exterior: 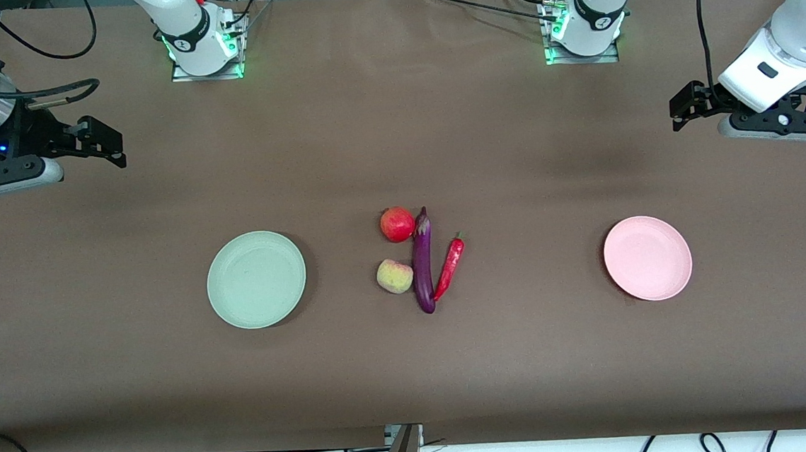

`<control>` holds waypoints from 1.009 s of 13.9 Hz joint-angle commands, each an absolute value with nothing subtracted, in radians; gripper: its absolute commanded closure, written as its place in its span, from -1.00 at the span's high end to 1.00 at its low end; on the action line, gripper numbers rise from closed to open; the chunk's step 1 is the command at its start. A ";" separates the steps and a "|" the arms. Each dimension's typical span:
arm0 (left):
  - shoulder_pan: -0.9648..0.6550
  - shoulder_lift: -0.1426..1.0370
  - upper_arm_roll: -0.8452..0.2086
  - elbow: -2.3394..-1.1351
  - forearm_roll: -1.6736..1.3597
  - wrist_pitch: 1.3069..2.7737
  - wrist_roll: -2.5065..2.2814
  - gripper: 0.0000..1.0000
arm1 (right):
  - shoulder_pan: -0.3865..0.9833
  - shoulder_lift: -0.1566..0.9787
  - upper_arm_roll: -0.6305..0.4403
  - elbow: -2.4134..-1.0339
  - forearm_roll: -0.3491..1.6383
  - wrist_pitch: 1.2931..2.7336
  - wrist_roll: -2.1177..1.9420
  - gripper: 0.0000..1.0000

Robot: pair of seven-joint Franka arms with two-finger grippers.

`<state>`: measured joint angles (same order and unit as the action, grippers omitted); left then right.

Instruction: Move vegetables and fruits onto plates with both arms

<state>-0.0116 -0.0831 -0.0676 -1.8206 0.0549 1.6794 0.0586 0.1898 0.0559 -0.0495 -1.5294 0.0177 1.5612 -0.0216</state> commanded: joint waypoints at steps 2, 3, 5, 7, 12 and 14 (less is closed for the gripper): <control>-0.011 -0.060 -0.069 -1.790 0.041 1.631 0.060 1.00 | 0.192 0.040 -0.049 -1.540 0.014 1.560 -0.018 0.99; -0.014 -0.060 -0.069 -1.790 0.041 1.629 0.060 1.00 | 0.192 0.040 -0.049 -1.540 0.014 1.560 -0.018 0.99; -0.012 -0.055 -0.069 -1.792 0.040 1.625 0.060 1.00 | 0.192 0.038 -0.049 -1.540 0.014 1.554 -0.018 0.99; -0.015 -0.038 -0.069 -1.787 0.035 1.618 0.060 1.00 | 0.192 0.041 -0.049 -1.537 0.017 1.568 -0.018 0.99; -0.024 -0.011 -0.075 -1.784 0.047 1.617 0.075 1.00 | 0.192 0.041 -0.049 -1.537 0.020 1.589 -0.017 0.99; -0.035 0.052 -0.113 -1.723 0.048 1.585 0.068 1.00 | 0.192 0.041 -0.049 -1.537 0.021 1.591 -0.017 0.99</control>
<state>-0.0187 -0.0204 -0.0847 -1.8112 0.0534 1.6356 0.0614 0.1897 0.0559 -0.0494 -1.5294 0.0181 1.5841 -0.0215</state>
